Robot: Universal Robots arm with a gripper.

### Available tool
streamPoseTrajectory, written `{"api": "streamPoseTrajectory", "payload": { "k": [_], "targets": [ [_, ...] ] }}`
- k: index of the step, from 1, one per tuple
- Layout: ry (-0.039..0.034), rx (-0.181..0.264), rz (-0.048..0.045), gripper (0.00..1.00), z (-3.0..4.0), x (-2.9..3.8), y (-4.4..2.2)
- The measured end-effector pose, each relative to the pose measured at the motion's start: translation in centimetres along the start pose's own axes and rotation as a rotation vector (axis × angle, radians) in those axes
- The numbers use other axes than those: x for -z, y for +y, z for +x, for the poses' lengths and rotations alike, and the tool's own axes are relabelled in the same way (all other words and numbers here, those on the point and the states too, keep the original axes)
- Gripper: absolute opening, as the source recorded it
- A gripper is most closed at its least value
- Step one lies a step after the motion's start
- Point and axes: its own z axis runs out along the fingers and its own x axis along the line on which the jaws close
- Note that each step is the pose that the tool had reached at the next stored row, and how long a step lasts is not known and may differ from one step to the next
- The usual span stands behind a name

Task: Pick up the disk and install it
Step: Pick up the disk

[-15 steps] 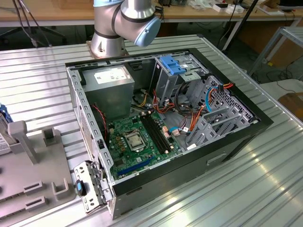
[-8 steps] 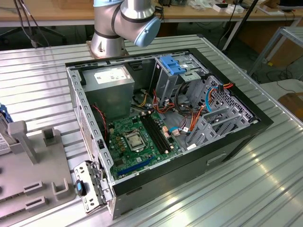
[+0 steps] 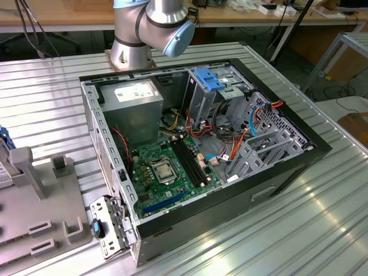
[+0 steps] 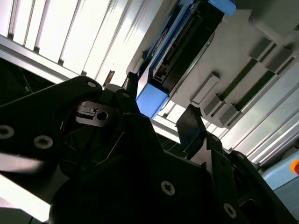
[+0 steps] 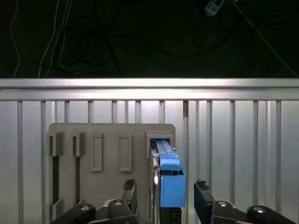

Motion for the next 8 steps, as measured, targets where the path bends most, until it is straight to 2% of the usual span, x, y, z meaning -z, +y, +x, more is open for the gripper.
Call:
{"api": "streamPoseTrajectory", "payload": {
  "k": [8],
  "targets": [
    [0.0,0.0,0.0,0.6,-0.07,-1.4,0.17]
  ]
}}
